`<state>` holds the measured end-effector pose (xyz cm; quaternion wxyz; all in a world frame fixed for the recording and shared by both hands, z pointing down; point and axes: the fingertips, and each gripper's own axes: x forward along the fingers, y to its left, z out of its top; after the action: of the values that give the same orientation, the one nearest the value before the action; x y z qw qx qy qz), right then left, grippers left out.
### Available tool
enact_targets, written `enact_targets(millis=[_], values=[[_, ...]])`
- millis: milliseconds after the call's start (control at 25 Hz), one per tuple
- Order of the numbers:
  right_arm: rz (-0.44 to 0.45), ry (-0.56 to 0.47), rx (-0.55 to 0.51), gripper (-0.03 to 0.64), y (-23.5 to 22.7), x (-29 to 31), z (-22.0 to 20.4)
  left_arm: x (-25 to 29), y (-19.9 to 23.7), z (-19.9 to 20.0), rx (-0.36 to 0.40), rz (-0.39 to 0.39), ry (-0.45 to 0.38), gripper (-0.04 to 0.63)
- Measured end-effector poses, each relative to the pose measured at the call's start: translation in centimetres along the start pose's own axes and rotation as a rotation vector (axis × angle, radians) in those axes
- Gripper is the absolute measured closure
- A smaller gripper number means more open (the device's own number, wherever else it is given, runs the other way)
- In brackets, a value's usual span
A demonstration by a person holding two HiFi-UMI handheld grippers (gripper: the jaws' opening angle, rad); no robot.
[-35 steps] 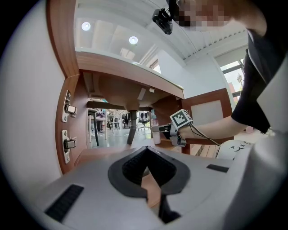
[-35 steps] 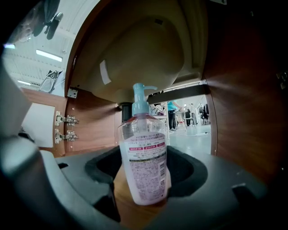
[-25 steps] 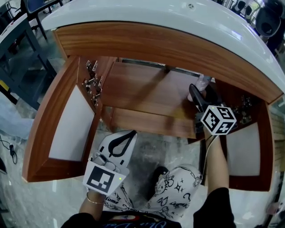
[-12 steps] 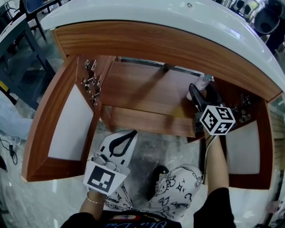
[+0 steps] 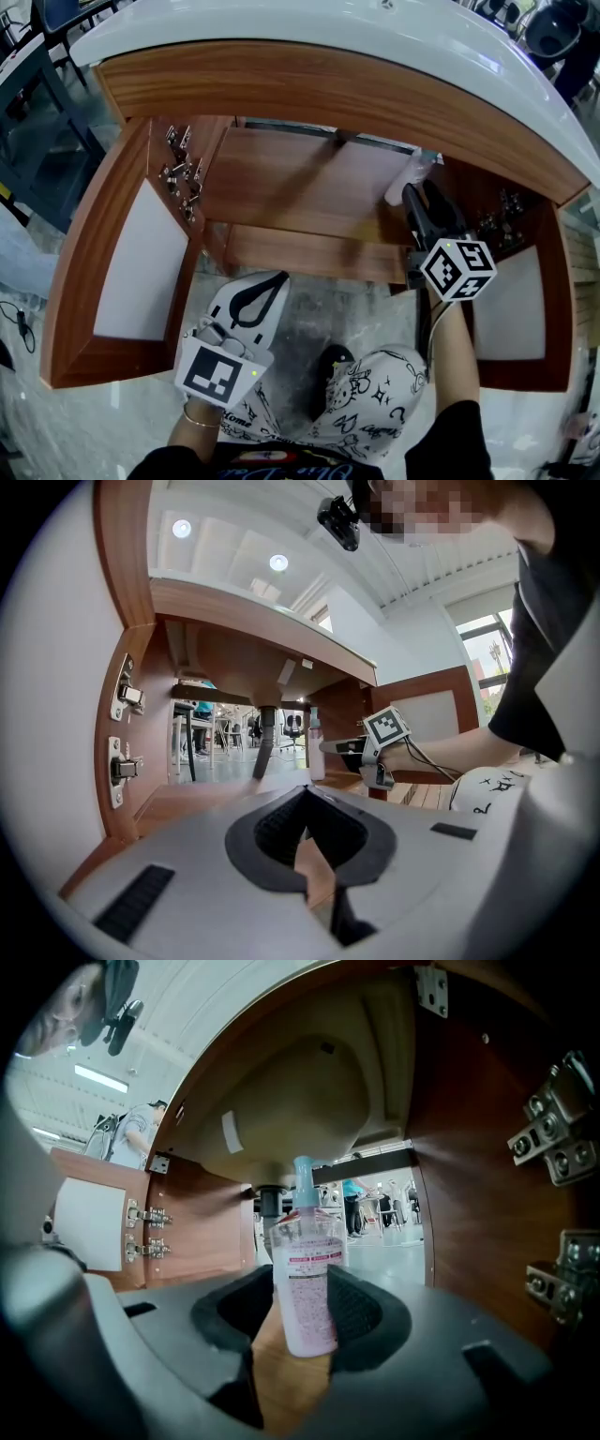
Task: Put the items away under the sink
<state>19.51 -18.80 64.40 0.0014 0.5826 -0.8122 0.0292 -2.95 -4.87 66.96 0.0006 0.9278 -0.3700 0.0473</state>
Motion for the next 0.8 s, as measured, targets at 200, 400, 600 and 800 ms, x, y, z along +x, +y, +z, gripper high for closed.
enact_targets(millis=[200,400,600,800], values=[[0.007,-0.008,0.020,0.529,0.1,-0.7,-0.5,0.0,-0.2,0.0,-0.007,-0.004,0.001,0.589],[0.039,-0.004,0.047,0.609,1.2,-1.3,-0.4,-0.1,-0.3,-0.2,-0.012,-0.005,0.003,0.589],[0.093,-0.008,0.040,0.609,3.4,-2.2,0.1,0.3,-0.8,-0.6,-0.006,-0.027,0.018,0.589],[0.129,-0.012,0.068,0.611,4.4,-3.3,0.0,0.7,-0.8,-0.9,-0.019,-0.031,0.024,0.589]])
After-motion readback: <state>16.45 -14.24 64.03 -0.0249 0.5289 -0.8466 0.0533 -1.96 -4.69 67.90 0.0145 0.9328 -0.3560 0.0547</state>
